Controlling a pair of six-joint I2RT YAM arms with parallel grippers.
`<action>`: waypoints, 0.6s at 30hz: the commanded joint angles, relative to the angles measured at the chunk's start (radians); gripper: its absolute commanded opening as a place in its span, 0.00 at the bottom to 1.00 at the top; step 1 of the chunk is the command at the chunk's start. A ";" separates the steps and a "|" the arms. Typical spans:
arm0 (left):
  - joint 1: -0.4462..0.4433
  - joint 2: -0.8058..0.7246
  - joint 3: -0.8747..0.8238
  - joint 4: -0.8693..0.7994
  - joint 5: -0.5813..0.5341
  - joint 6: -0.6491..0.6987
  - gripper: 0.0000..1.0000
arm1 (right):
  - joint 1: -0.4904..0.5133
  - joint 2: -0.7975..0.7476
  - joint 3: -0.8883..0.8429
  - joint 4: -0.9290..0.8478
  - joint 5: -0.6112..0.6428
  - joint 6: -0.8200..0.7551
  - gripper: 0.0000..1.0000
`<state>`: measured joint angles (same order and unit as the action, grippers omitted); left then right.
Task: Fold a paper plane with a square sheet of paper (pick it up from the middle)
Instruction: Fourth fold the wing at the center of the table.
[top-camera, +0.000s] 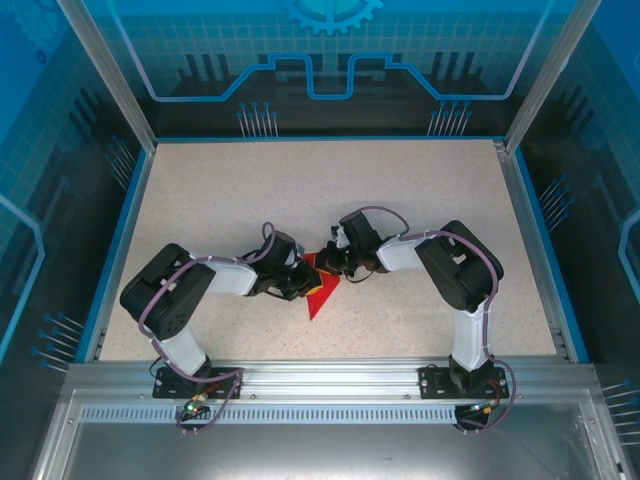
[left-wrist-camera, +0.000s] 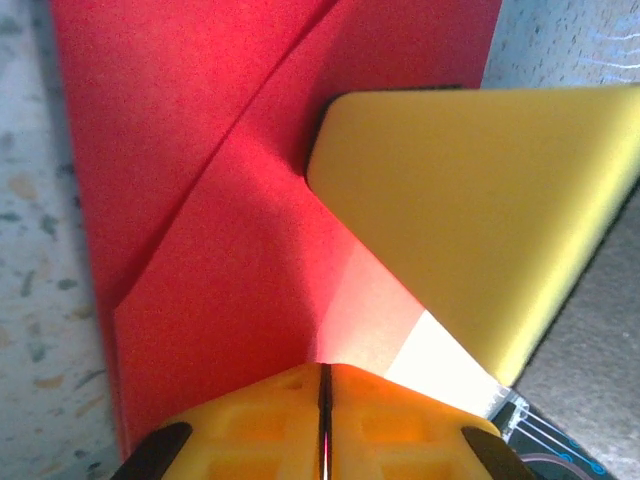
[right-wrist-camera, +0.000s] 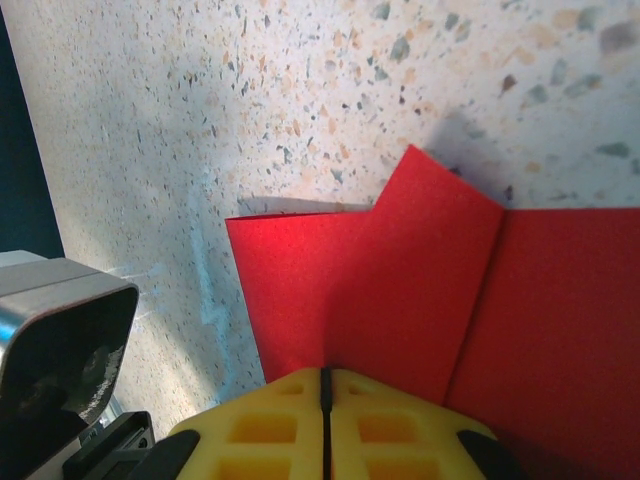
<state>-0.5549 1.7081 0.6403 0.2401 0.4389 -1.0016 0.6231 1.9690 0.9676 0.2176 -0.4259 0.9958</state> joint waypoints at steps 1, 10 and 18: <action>-0.045 0.002 -0.024 -0.159 0.005 0.036 0.11 | 0.012 0.026 -0.026 -0.109 0.063 -0.002 0.08; -0.061 -0.057 -0.107 -0.112 0.017 -0.005 0.12 | 0.012 0.028 -0.030 -0.116 0.072 -0.002 0.08; -0.100 -0.093 -0.129 -0.182 -0.015 0.018 0.12 | 0.012 0.031 -0.031 -0.117 0.073 -0.002 0.08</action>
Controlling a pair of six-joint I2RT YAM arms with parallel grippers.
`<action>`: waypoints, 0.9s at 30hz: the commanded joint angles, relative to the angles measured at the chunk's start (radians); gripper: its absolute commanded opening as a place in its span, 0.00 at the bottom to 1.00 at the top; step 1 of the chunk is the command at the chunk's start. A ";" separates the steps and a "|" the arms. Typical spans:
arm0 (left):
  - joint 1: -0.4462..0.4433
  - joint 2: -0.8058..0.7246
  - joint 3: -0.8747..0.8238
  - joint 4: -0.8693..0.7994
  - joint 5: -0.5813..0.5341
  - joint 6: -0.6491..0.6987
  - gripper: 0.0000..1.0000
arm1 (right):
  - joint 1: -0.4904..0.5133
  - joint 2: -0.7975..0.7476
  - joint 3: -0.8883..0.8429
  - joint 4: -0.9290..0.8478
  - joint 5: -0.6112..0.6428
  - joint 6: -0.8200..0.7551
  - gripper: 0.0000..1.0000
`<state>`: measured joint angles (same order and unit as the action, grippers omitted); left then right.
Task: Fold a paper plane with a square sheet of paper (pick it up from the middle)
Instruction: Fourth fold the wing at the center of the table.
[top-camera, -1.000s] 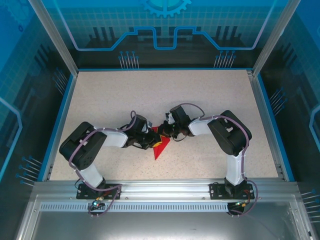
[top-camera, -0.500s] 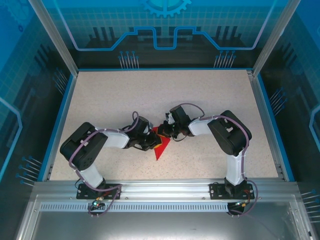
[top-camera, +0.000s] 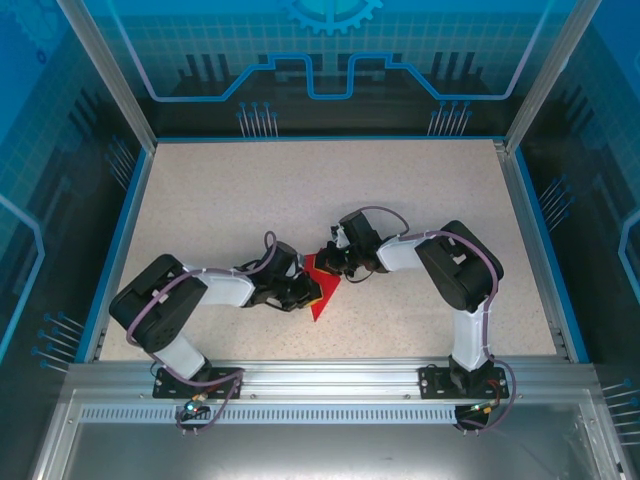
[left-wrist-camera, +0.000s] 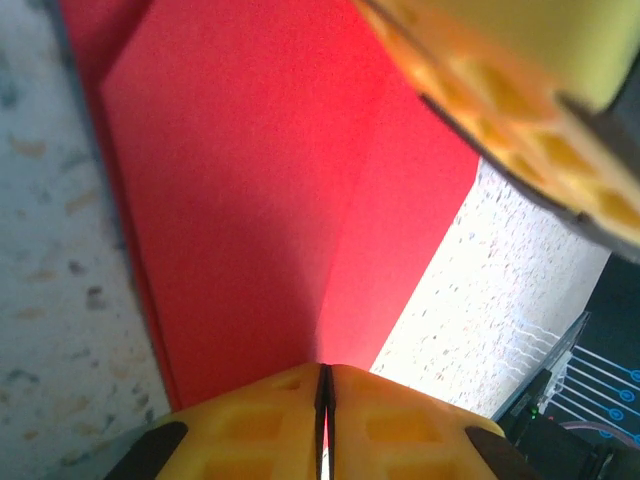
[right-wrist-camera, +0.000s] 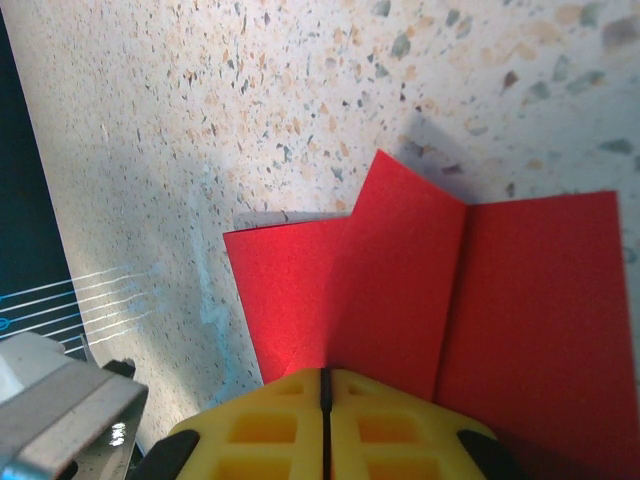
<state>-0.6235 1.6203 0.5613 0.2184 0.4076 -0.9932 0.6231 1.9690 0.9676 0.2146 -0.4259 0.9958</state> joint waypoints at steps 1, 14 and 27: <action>-0.033 -0.011 -0.056 -0.161 0.016 0.009 0.12 | 0.012 0.030 -0.032 -0.113 0.073 -0.002 0.08; -0.059 -0.059 -0.053 -0.289 0.028 0.102 0.12 | 0.012 0.027 -0.038 -0.115 0.075 0.000 0.08; -0.064 -0.182 0.008 -0.342 0.020 0.135 0.14 | 0.017 0.024 -0.034 -0.121 0.068 -0.003 0.08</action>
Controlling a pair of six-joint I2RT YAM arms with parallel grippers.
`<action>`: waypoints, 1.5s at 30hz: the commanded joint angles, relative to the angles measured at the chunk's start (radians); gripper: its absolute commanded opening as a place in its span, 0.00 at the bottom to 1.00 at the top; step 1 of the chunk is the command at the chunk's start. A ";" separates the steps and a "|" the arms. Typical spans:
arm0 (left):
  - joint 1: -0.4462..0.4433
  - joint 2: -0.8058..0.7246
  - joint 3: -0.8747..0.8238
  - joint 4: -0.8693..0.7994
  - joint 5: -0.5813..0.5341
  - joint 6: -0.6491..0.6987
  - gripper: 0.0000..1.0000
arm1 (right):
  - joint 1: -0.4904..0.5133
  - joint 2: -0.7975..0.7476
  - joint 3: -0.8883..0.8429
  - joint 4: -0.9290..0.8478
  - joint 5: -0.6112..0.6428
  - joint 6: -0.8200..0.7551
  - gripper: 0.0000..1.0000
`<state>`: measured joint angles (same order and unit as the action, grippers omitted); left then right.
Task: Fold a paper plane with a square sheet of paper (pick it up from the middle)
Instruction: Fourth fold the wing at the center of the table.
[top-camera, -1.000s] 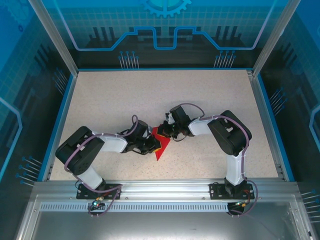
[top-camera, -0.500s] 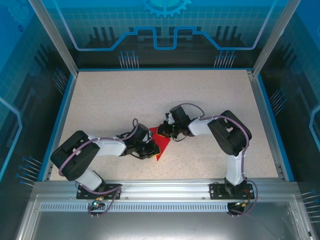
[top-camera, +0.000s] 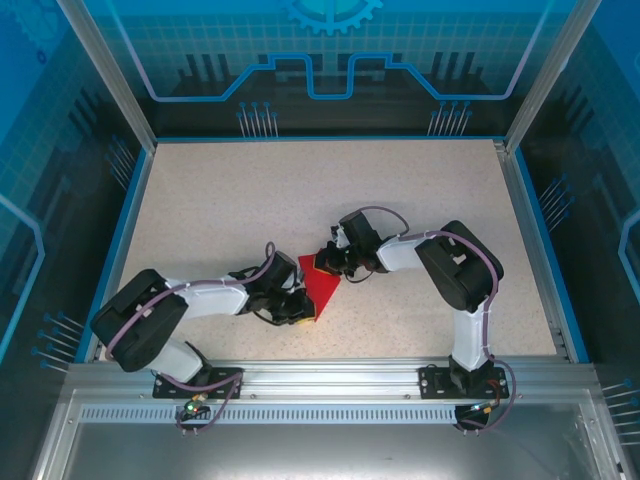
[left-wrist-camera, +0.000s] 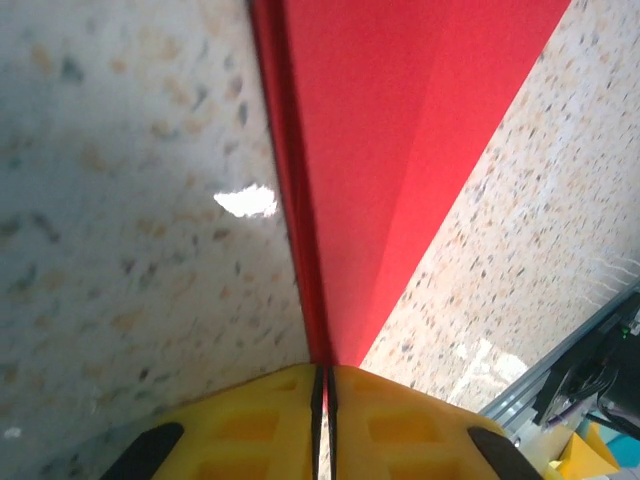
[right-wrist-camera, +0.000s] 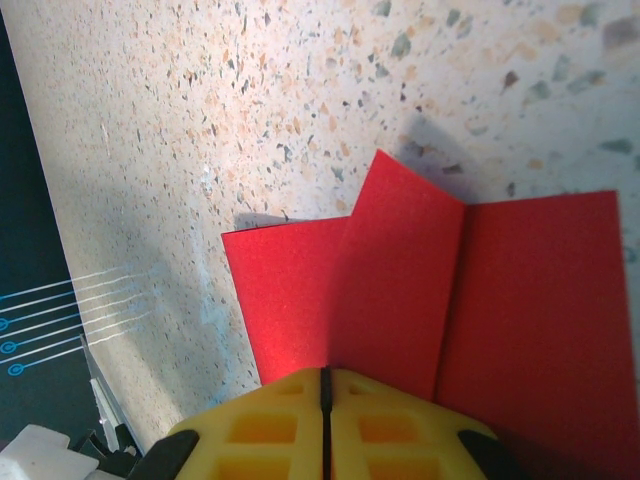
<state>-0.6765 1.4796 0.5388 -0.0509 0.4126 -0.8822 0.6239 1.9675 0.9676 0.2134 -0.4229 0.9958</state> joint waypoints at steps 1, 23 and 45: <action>-0.009 -0.053 0.037 -0.071 0.014 0.022 0.14 | 0.017 0.024 -0.033 -0.120 0.066 -0.003 0.08; -0.012 0.066 0.005 -0.010 0.035 0.005 0.15 | 0.020 0.025 -0.021 -0.138 0.067 -0.007 0.08; 0.056 -0.198 0.023 -0.168 -0.117 0.031 0.14 | 0.025 -0.004 0.006 -0.127 0.039 -0.004 0.10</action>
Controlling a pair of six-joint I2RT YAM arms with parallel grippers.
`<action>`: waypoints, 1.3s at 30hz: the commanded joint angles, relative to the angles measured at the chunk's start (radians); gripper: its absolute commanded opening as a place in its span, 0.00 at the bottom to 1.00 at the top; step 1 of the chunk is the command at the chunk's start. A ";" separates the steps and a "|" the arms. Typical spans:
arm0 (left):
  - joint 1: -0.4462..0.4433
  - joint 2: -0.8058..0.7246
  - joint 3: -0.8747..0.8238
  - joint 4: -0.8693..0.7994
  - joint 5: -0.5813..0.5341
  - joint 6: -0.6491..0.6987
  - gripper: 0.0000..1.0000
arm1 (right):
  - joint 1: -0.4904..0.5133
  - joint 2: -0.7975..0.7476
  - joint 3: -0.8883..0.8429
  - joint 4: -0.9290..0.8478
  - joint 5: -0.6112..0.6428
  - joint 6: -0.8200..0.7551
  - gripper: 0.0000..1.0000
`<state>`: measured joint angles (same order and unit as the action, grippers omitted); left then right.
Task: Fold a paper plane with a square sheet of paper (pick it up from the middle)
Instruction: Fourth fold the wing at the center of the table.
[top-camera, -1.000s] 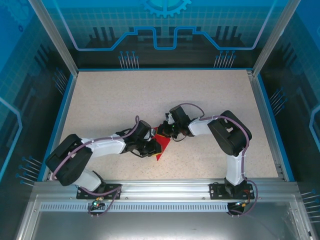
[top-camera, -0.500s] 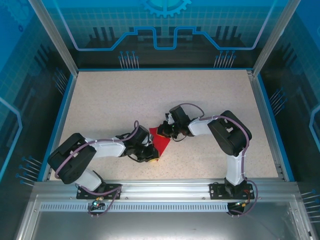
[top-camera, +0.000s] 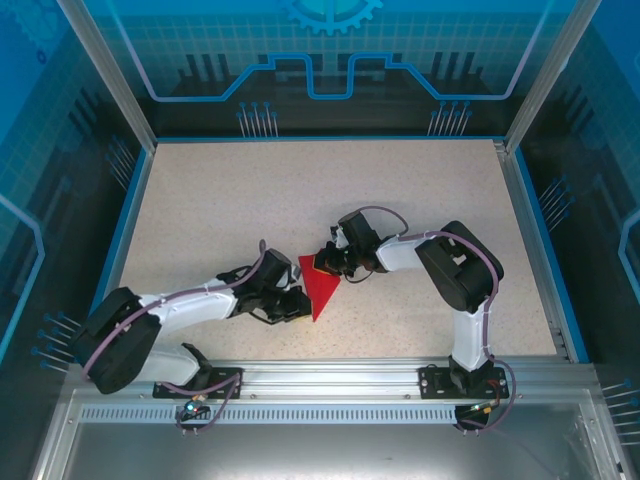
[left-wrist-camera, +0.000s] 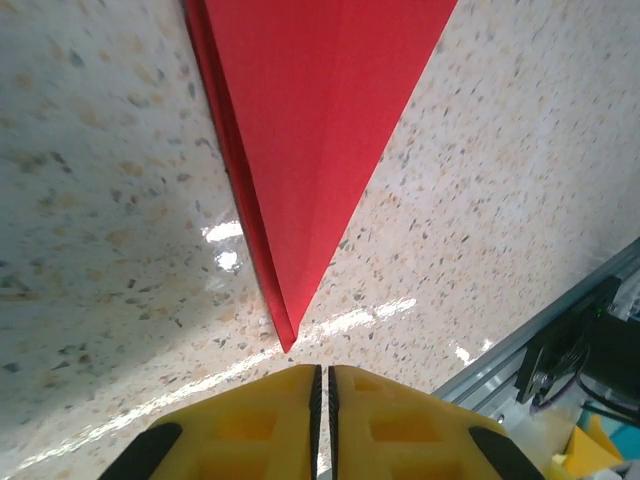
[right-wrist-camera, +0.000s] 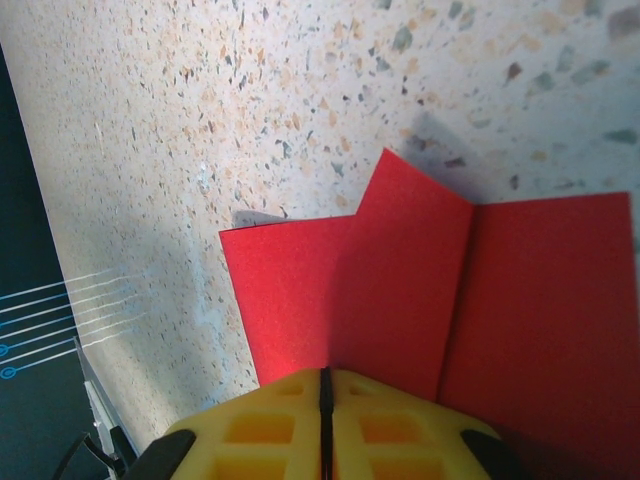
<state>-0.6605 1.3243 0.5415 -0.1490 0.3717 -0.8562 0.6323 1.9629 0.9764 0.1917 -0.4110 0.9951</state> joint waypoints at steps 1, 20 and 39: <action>0.080 -0.056 0.017 -0.082 -0.080 0.001 0.14 | 0.016 -0.008 0.008 -0.113 0.024 -0.008 0.11; 0.239 -0.061 0.072 -0.147 -0.095 0.032 0.17 | 0.082 -0.105 0.007 -0.163 -0.004 -0.080 0.15; 0.239 -0.043 0.114 -0.177 -0.095 0.072 0.18 | 0.138 -0.074 -0.161 -0.011 0.281 0.205 0.13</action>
<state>-0.4309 1.2812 0.6201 -0.2890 0.2806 -0.8181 0.7425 1.8751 0.8623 0.2314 -0.3031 1.1122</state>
